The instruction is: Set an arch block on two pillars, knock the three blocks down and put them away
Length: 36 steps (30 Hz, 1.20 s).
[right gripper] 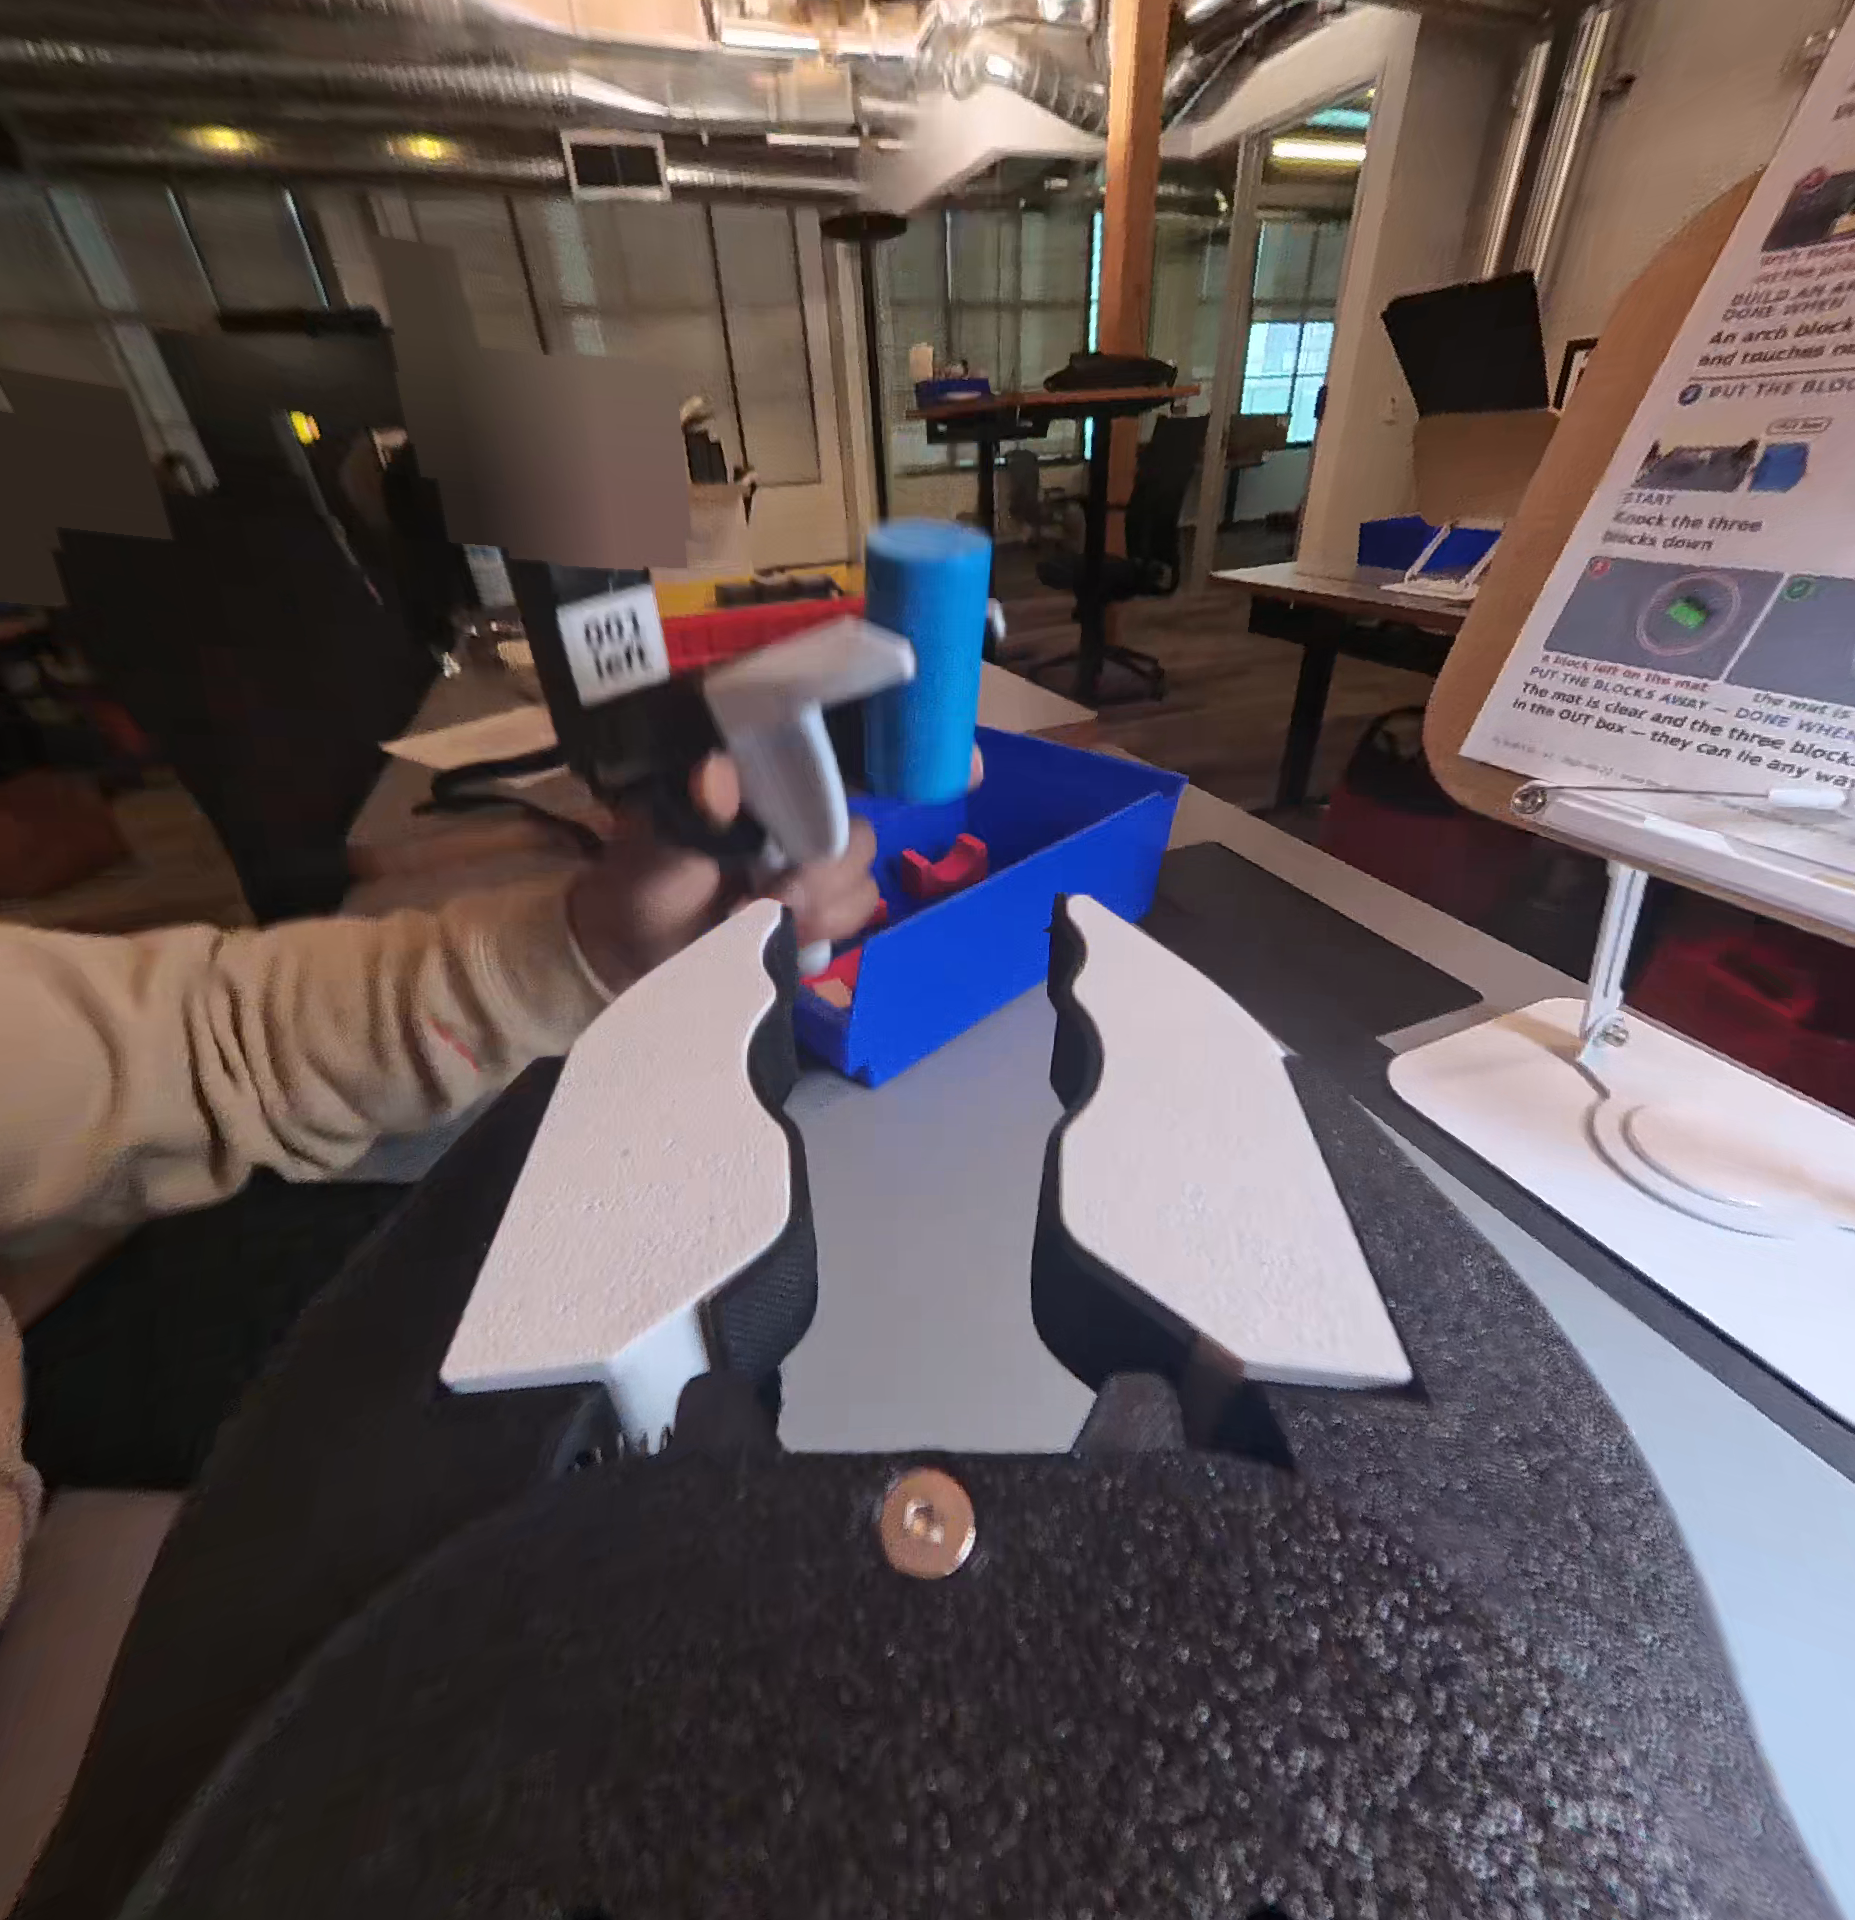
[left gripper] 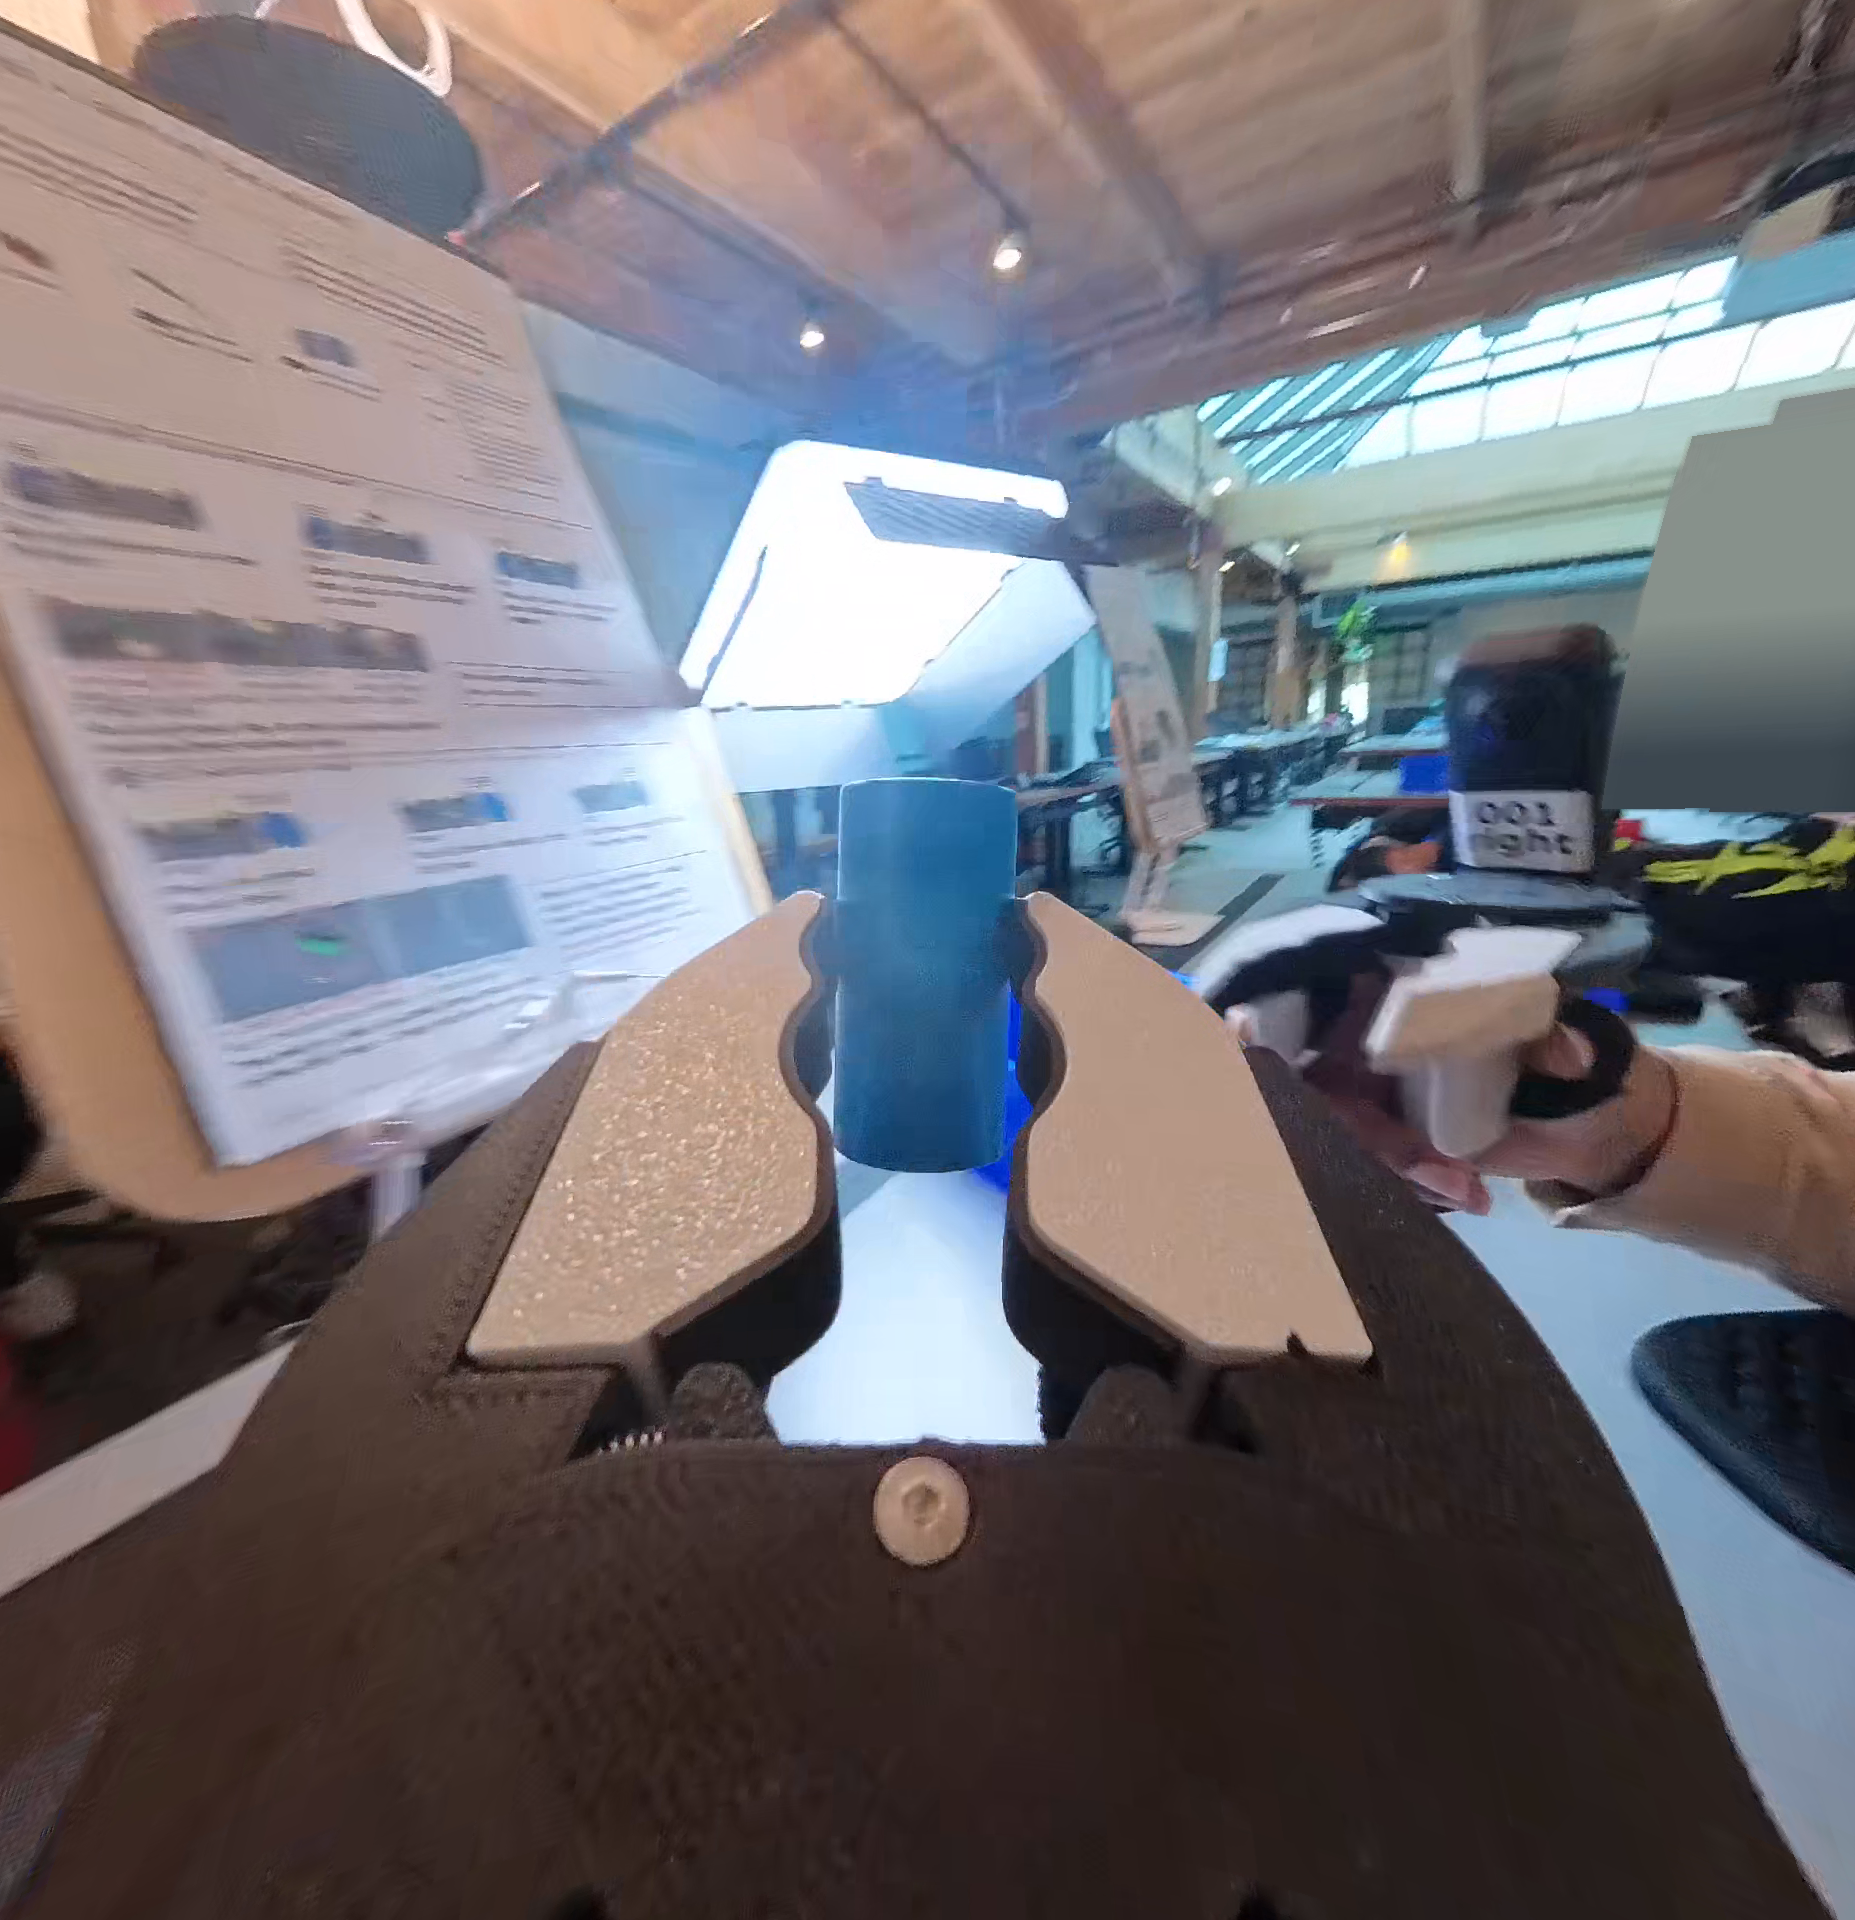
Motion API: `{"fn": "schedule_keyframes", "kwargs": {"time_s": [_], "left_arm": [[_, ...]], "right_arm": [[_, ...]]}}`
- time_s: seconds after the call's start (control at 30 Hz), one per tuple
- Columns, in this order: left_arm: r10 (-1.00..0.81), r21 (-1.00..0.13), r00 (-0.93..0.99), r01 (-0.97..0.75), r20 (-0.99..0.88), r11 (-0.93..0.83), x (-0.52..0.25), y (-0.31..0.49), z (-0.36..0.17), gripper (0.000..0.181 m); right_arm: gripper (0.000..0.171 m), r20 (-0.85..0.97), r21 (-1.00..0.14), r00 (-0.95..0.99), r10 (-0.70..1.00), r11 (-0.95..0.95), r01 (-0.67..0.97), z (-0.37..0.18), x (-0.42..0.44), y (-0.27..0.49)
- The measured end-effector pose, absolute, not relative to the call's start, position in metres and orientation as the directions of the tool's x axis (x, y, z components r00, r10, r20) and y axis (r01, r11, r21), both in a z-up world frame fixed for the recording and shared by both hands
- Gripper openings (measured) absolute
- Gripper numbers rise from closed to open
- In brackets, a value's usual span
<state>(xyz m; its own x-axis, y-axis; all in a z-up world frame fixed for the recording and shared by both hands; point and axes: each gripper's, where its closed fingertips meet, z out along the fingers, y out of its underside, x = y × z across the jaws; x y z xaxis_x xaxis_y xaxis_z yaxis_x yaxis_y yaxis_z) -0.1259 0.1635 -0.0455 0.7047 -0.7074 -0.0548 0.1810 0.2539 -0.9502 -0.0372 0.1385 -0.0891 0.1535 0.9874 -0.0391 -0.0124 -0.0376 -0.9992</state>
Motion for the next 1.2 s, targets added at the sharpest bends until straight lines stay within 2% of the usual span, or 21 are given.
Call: {"fn": "schedule_keyframes", "kwargs": {"time_s": [0.07,0.13,0.2,0.3,0.37,0.5,0.67,1.0,1.1,1.2], "left_arm": [[-0.758,-0.952,0.652,0.218,-0.024,0.218,-0.084,0.159,-0.070,0.032],[-0.747,-0.966,0.663,0.155,-0.053,0.206,-0.054,0.159,-0.098,0.032],[-0.739,-0.975,0.668,0.102,-0.081,0.199,-0.033,0.158,-0.121,0.032],[-0.738,-0.986,0.664,0.004,-0.123,0.168,-0.014,0.158,-0.154,0.032],[-0.727,-0.990,0.676,-0.027,-0.120,0.138,-0.012,0.163,-0.171,0.032],[-0.701,-0.995,0.705,-0.079,-0.104,0.067,-0.024,0.177,-0.189,0.036],[-0.647,-0.994,0.756,-0.098,-0.100,0.040,-0.049,0.186,-0.199,0.032],[-0.607,-0.989,0.781,-0.119,-0.144,0.082,-0.062,0.183,-0.187,0.024],[-0.587,-0.983,0.790,-0.126,-0.179,0.130,-0.075,0.178,-0.160,0.019],[-0.485,-0.959,0.832,-0.188,-0.270,0.211,-0.116,0.178,-0.108,0.012]], "right_arm": [[0.050,-0.112,-0.992,0.163,0.980,-0.102,-0.068,-0.077,-0.038,0.140],[0.051,-0.150,-0.988,0.194,0.970,-0.140,-0.065,-0.085,-0.038,0.145],[0.045,-0.139,-0.989,0.266,0.954,-0.149,0.017,-0.110,-0.038,0.156],[0.034,-0.107,-0.980,0.271,0.957,-0.148,0.136,-0.148,-0.041,0.158],[0.034,-0.067,-0.976,0.285,0.956,-0.122,0.181,-0.163,-0.040,0.162],[0.034,-0.050,-0.977,0.396,0.917,-0.127,0.172,-0.176,-0.028,0.195],[0.034,-0.013,-0.913,0.550,0.835,-0.234,0.334,-0.233,-0.006,0.234],[0.034,0.026,-0.873,0.641,0.767,-0.295,0.389,-0.261,0.012,0.256],[0.034,-0.006,-0.877,0.648,0.762,-0.315,0.363,-0.270,0.015,0.262],[0.034,-0.012,-0.893,0.639,0.769,-0.296,0.340,-0.269,0.015,0.266]]}}
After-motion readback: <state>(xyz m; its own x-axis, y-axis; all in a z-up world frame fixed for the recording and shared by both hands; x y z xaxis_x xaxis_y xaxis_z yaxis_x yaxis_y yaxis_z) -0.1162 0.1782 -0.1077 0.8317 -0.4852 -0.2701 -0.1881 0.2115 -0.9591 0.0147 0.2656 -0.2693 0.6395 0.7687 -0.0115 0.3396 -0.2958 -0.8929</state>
